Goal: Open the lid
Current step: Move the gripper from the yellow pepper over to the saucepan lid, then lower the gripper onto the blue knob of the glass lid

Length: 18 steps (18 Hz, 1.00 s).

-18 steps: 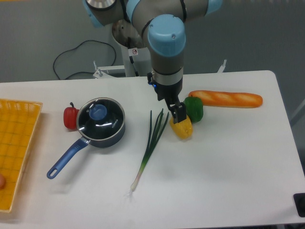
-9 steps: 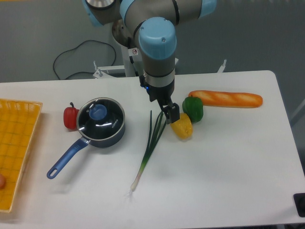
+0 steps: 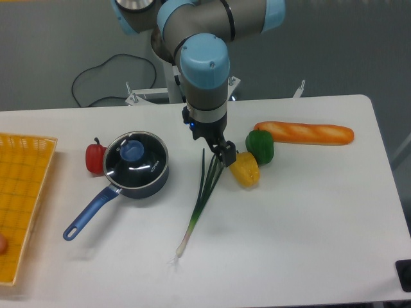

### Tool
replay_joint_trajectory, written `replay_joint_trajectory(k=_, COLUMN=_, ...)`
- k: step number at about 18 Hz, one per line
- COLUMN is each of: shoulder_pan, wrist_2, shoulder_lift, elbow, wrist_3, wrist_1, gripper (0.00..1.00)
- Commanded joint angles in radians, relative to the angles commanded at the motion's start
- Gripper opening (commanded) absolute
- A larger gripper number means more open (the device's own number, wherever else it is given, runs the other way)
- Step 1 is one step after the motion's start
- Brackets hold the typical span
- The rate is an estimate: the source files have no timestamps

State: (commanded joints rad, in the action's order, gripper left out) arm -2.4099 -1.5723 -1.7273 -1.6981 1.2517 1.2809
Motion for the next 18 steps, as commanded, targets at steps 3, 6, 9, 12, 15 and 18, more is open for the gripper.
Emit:
replay_joint_trajectory(k=3, shoulder_pan=0.028, wrist_2=0.003, shoulder_lift=-0.002, elbow=-0.023, wrist_3=-0.026, wrist_1=-0.002, gripper=1.00)
replay_joint_trajectory(k=6, shoulder_pan=0.063, wrist_2=0.003, shoulder_lift=-0.017, elbow=-0.026, wrist_3=-0.164, wrist_1=-0.002, gripper=1.00)
replay_joint_trajectory(k=9, shoulder_pan=0.100, wrist_2=0.003, shoulder_lift=-0.020, elbow=-0.046, wrist_3=-0.222, wrist_1=-0.006, gripper=1.00)
replay_joint_trajectory(k=12, shoulder_pan=0.123, wrist_2=0.003, shoulder_lift=-0.017, elbow=-0.046, wrist_3=-0.244, wrist_1=-0.017, gripper=1.00)
replay_joint_trajectory(k=15, shoulder_pan=0.156, wrist_2=0.003, shoulder_lift=-0.014, elbow=-0.048, wrist_3=-0.313, wrist_1=-0.018, gripper=1.00)
replay_joint_trajectory(k=18, shoulder_pan=0.196, wrist_2=0.005, shoulder_lift=-0.012, elbow=-0.067, wrist_3=-0.376, wrist_1=-0.023, gripper=1.00)
